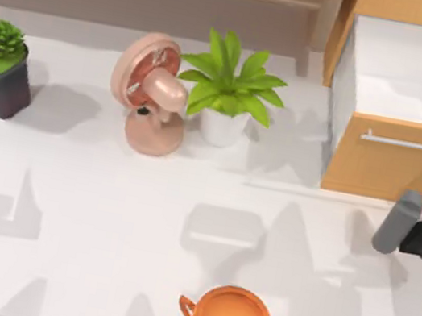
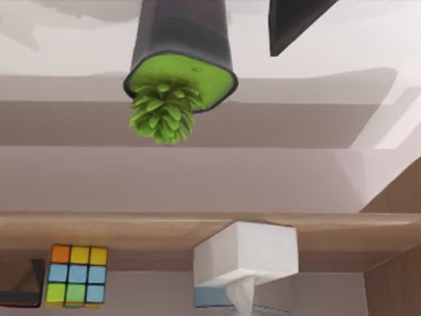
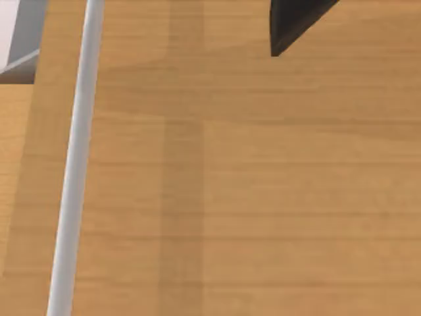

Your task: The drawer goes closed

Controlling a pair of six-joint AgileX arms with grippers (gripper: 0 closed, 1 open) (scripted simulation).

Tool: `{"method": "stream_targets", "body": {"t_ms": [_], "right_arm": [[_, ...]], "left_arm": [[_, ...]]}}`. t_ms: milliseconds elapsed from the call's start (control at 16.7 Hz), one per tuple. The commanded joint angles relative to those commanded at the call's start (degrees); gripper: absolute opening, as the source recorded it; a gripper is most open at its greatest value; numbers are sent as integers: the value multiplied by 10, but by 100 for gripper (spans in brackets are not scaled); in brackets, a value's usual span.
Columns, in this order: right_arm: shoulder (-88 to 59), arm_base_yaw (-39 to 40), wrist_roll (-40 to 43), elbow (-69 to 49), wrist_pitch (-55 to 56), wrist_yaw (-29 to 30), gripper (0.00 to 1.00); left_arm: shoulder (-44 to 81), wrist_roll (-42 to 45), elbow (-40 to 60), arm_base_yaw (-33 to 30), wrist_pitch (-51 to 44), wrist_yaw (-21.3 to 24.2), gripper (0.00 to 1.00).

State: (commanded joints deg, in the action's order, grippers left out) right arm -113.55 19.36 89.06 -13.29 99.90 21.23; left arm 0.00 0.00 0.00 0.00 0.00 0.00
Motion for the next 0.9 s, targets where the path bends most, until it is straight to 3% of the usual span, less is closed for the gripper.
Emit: {"method": "stream_targets", "body": {"t_ms": [480, 900], "right_arm": [[-7, -17, 1, -44, -36, -17, 100], [-7, -17, 1, -44, -36, -17, 47]], "left_arm": [[0, 0, 0, 0, 0, 0, 100], [0, 0, 0, 0, 0, 0, 100]]}}
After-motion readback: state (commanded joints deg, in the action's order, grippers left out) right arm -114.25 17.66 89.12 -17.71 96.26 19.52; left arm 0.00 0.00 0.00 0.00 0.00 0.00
